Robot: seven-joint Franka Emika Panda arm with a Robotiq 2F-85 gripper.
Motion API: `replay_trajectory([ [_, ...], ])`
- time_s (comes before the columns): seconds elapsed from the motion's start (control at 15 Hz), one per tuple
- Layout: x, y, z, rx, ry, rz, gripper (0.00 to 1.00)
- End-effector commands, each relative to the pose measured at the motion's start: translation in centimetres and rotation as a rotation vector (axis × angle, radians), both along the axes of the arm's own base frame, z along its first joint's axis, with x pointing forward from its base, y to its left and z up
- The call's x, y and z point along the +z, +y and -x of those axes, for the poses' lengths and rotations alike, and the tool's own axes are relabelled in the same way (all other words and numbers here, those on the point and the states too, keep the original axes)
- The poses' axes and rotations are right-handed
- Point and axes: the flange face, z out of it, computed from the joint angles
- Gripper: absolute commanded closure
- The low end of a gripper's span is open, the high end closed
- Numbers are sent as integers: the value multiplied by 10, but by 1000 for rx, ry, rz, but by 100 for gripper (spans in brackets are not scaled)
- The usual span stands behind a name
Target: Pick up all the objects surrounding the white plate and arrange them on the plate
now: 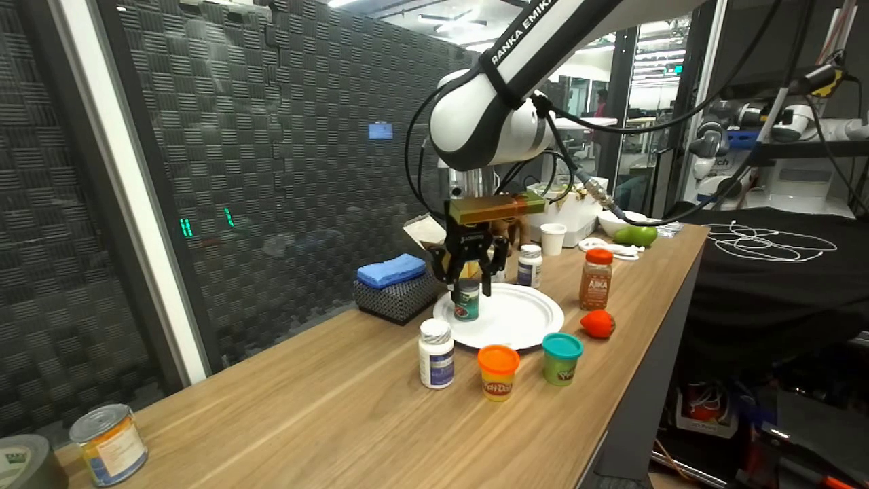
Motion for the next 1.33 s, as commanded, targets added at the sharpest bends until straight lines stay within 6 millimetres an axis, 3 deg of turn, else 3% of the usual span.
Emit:
replay_trajectory([
  [0.0,26,7,10,-4,-38,64,7],
  [0.07,36,12,11,2,-51,83,1],
  [0.2,64,32,15,18,-81,108,0],
  [0.4,105,78,23,64,-136,100,0],
  [0.53,121,113,31,95,-156,63,0],
  [0.67,121,144,38,123,-149,15,0],
  [0.87,98,170,47,123,-114,-19,0],
  [1.27,57,163,49,76,-107,59,0],
])
